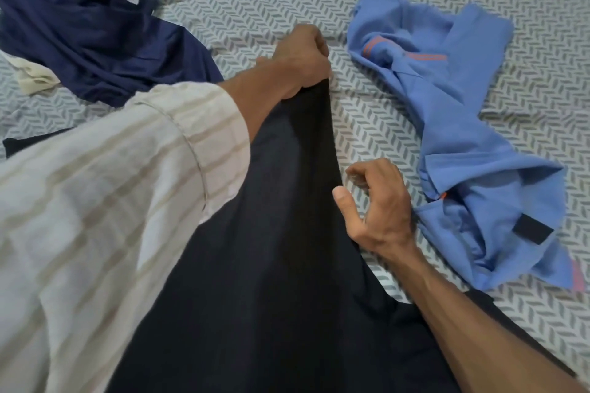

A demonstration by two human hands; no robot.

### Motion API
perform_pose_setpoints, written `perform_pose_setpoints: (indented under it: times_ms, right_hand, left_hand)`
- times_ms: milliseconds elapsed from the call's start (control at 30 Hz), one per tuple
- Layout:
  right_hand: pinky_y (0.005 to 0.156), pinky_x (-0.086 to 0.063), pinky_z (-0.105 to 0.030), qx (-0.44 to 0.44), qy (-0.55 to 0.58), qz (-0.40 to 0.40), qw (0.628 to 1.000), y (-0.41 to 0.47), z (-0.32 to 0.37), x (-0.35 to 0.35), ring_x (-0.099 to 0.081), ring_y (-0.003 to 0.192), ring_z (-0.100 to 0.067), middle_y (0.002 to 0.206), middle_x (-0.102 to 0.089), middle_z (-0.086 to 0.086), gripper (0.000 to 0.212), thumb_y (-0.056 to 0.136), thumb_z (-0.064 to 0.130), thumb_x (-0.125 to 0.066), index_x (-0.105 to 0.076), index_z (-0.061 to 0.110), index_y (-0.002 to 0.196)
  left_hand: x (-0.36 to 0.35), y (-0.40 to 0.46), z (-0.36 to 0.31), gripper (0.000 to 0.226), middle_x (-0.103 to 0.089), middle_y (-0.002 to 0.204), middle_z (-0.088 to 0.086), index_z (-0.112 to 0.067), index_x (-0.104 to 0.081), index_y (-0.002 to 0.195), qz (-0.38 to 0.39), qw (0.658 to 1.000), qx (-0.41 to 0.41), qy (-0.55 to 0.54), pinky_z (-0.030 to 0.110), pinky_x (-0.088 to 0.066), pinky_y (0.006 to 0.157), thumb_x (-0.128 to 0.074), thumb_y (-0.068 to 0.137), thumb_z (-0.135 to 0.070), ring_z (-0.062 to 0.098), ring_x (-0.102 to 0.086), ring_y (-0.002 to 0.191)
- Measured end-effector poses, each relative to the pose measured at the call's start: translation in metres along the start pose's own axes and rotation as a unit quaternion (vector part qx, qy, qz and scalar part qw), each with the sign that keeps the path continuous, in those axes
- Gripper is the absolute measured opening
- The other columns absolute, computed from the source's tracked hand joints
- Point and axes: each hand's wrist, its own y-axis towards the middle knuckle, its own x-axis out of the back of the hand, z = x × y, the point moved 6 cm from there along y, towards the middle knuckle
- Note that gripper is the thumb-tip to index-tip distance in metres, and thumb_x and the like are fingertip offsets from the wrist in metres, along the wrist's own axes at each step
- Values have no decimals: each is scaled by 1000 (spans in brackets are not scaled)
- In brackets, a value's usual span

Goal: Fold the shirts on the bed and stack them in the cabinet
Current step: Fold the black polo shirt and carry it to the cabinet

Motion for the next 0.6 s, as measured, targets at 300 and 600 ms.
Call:
perform_pose_setpoints:
  times_ms: [300,600]
  right_hand:
    - [85,-51,-44,0,-15,-3,1000,0,-5,1,-54,104,-21,118,-55,-7,53,72,15,-68,-64,10,124]
    - [86,-40,-26,23,-62,-12,998,2,-11,-6,-52,88,-22,122,-61,-7,58,65,4,-54,-75,20,116]
  left_hand:
    - [-18,18,7,22,-63,77,-13,-32,-60,69,-66,994,-12,-86,48,-50,95,-80,67,-24,13,-66,86]
    - [-17,-21,7,64,-45,143,-5,-32,-43,143,-43,988,-110,101,47,-26,106,-72,86,-30,22,-28,142]
